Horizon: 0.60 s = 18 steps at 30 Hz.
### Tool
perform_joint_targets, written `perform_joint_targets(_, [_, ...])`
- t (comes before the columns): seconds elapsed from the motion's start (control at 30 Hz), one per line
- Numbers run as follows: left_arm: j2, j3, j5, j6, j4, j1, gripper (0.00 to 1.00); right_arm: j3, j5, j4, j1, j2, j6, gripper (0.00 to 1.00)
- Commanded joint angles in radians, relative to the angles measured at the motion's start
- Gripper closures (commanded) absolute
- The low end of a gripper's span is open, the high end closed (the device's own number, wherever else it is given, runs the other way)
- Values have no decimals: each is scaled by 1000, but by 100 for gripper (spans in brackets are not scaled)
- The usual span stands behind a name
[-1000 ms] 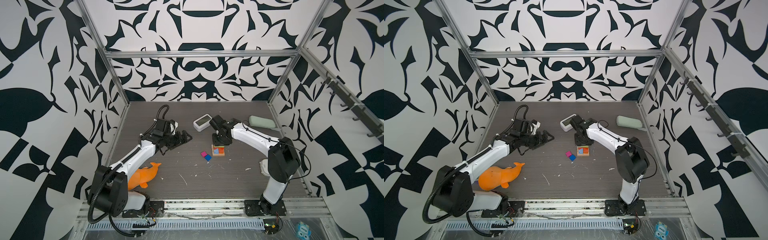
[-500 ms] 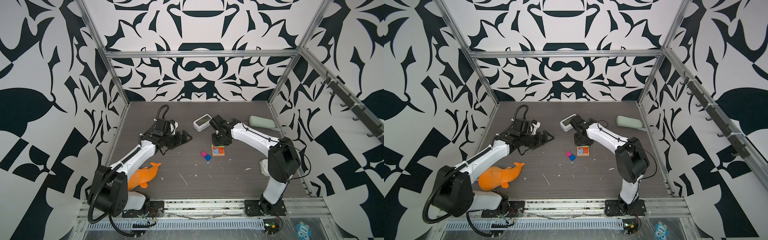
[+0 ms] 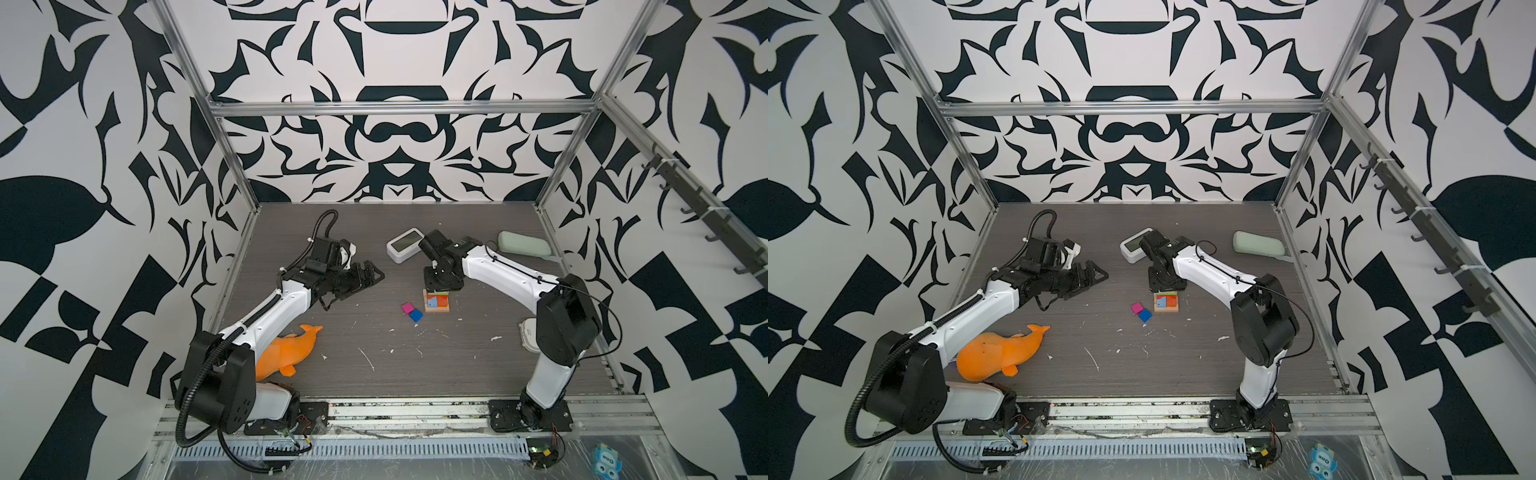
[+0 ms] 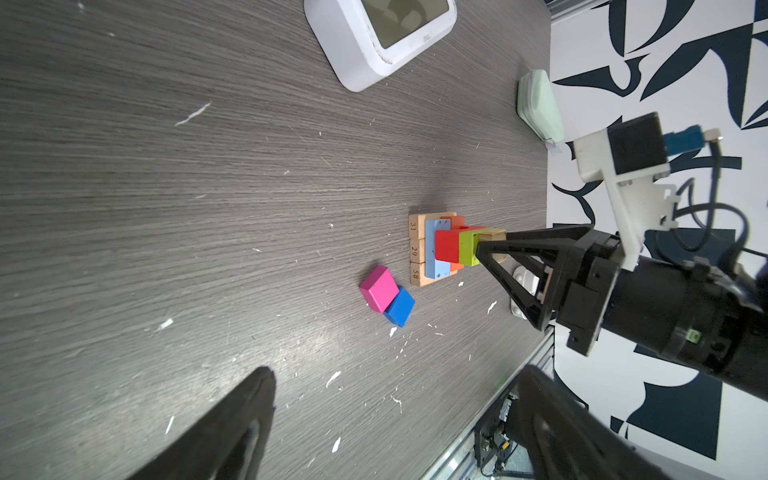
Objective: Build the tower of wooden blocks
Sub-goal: 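Open the right gripper and raise it off the wood cube, then move the right gripper down over the magenta cube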
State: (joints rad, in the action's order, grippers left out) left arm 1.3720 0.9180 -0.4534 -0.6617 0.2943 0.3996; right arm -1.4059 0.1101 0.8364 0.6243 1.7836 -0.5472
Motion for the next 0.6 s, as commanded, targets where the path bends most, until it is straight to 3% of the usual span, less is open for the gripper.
perform_joint_targets(0.0, [-7, 5, 3, -1, 5, 3, 6, -33, 7, 17, 13, -96, 38, 41])
perform_joint_targets(0.3, [-10, 19, 31, 1, 19, 2, 6, -28, -23, 29, 117, -221, 186, 35])
perform_joint_targets(0.57, [-35, 15, 49, -3, 44, -25, 6, -60, -17, 57, 212, -195, 219, 33])
